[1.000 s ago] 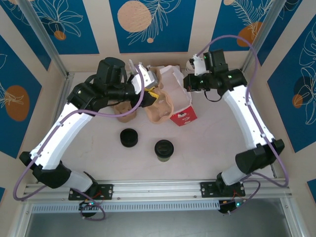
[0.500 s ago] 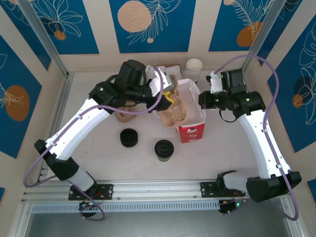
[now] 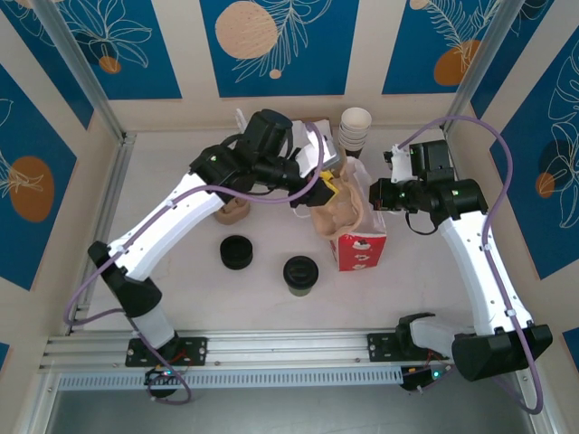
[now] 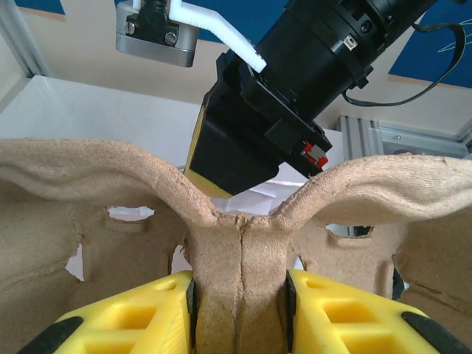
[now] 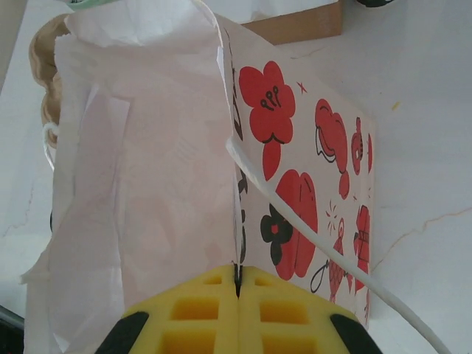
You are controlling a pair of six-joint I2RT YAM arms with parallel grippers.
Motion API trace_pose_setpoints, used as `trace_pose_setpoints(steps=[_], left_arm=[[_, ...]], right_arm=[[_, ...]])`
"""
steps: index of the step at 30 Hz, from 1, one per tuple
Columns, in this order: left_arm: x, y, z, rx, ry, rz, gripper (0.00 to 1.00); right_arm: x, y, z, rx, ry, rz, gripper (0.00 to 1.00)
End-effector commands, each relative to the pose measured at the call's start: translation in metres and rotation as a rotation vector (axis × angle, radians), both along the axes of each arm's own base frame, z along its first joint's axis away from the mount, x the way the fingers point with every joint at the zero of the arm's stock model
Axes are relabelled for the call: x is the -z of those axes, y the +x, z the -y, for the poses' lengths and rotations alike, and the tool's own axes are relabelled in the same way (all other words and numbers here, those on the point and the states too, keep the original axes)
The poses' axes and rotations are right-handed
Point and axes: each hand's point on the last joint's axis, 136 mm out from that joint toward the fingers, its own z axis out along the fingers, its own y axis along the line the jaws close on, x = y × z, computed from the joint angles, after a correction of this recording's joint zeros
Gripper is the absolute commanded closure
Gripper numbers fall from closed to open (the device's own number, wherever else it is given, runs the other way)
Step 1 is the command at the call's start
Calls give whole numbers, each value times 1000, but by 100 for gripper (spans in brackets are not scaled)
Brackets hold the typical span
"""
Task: Pack the takeout coffee
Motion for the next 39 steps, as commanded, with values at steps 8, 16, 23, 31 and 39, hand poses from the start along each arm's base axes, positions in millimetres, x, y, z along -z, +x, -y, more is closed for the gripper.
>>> trace_pose_setpoints(steps=[8,16,23,31,39], left_arm=[[7,-14,10,69,18,-100,66],[20,-10,16,81,63,-126,66],[36,-4,16,70,111,-125,67],[55,7,14,51,179,-114,67],[79,17,20,50,229,-115,67]], right_arm=[[-30,-2,-11,-25,82,47,100],[-38,-3,-12,-35,91,63,100],[-41,-5,-14,-48,95,69,100],[-44,-9,-19,-79,114,68,100],[-42,-18,-26,-114,149,48,100]])
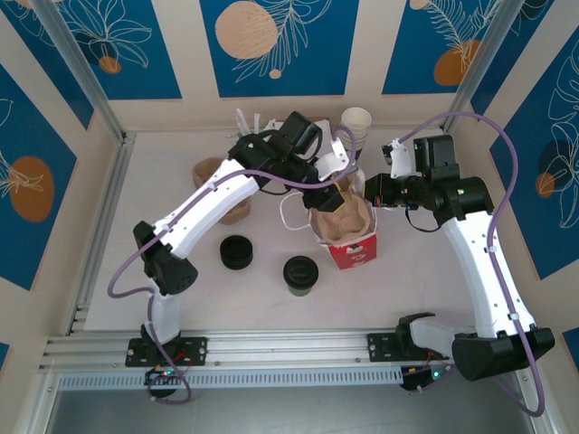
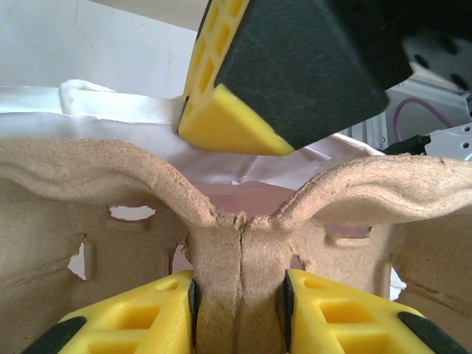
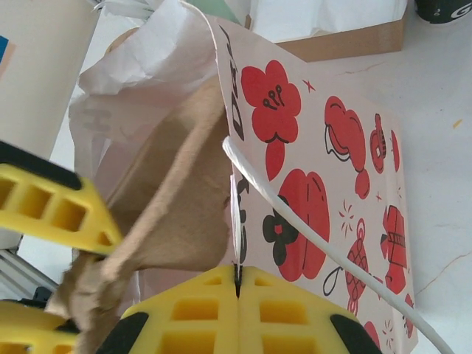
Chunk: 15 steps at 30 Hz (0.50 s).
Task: Pack the takeout coffee
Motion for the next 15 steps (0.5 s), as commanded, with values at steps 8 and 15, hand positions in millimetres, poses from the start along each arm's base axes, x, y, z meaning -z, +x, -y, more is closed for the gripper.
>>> trace_pose_setpoints(steps=[8,15], left_arm=[[29,10,9,17,57,6,69],[38,14,15,16,50,14,69]], right_arm=[[-10,-14,-8,-45,60,4,100],[-8,-11,-7,-21,77,-11,100]])
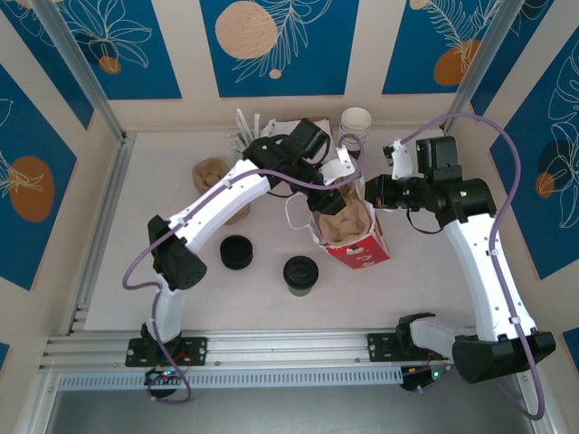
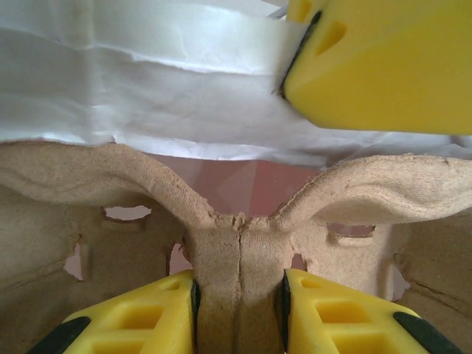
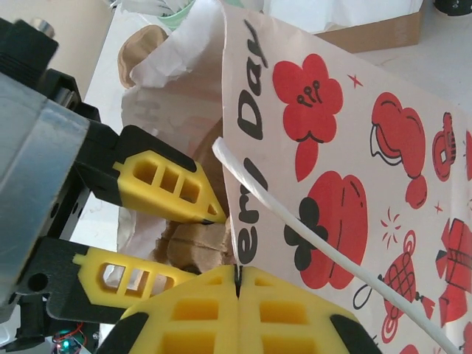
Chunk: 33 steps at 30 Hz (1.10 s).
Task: Pack the takeout coffee
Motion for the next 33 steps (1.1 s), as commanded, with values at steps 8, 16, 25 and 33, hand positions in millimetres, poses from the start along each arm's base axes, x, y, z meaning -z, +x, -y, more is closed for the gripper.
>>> trace_pose_setpoints(steps=[8,16,25,33], left_arm=[[6,7,11,6,-29,68,70],[14,11,12,0,-20,105,70],[13,14,18,-8,-43,125,70],[20,9,30,18,-29,131,70]], right_arm=[[3,-4,-2,37,113,-82,100],[8,-3,2,73,187,-149,100],[23,1,21,136,91,-152,100],[28,1,28,146,37,-145,100]])
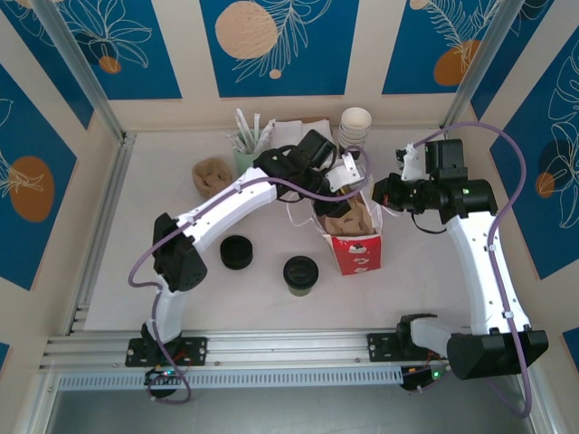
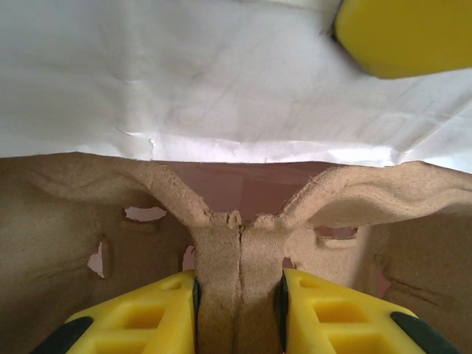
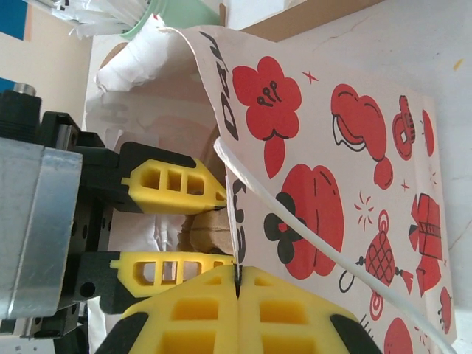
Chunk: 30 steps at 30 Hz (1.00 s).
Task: Pack the takeout coffee
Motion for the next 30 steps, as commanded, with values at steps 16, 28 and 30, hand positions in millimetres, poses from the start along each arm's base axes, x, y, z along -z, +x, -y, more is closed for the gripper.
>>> trace_pose_setpoints(steps=[16,28,30], left_arm=[[3,-13,29,71,18,58,71],[15,-12,41,84,4,46,71],[19,-13,44,88,2,41,71]], right_arm=[[13,-8,1,-2,-26,-39,100],[21,-7,16,58,-76,-52,100],[21,-7,20,68,-95,-49,100]])
